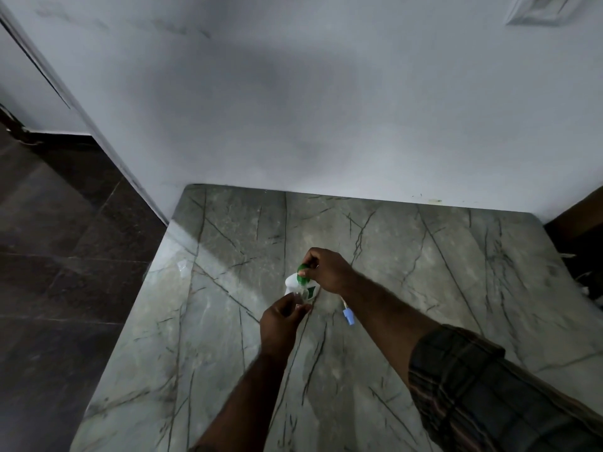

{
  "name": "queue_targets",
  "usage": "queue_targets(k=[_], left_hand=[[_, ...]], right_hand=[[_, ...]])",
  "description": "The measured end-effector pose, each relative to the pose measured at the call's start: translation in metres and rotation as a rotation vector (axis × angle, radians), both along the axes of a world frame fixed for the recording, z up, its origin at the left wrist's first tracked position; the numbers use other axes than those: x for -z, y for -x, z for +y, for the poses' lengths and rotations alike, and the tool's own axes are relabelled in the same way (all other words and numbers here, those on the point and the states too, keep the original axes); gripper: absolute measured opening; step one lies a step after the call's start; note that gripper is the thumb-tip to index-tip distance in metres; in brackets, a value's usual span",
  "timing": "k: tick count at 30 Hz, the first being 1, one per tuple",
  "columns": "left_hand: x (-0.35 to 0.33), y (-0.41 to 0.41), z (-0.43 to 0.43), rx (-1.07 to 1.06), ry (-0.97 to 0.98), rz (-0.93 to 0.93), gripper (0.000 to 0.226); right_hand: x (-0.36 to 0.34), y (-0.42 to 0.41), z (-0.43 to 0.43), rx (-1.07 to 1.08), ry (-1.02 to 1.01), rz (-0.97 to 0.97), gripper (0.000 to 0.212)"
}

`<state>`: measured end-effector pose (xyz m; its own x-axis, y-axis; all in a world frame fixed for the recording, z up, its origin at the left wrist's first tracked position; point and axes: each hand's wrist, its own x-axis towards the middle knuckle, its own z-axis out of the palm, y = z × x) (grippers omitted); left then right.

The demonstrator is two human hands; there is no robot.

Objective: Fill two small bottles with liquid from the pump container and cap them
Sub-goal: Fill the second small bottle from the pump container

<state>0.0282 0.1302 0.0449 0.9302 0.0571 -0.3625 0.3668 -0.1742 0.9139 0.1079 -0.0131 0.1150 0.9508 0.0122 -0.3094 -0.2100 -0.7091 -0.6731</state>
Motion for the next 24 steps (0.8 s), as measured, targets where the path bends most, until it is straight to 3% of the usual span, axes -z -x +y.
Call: queue_targets(k=[5,24], left_hand=[[-0.001,0.001,0.0,0.0,0.014,0.019,0.043],[-0.008,0.001,-0.003,0.023,-0.004,0.006,0.034]], right_hand=[[0.002,0.003,0.002,0.009,0.007,-0.016,0.02],[0.0,0.002,-0.001,0.022,-0.04,-0.028,0.018]])
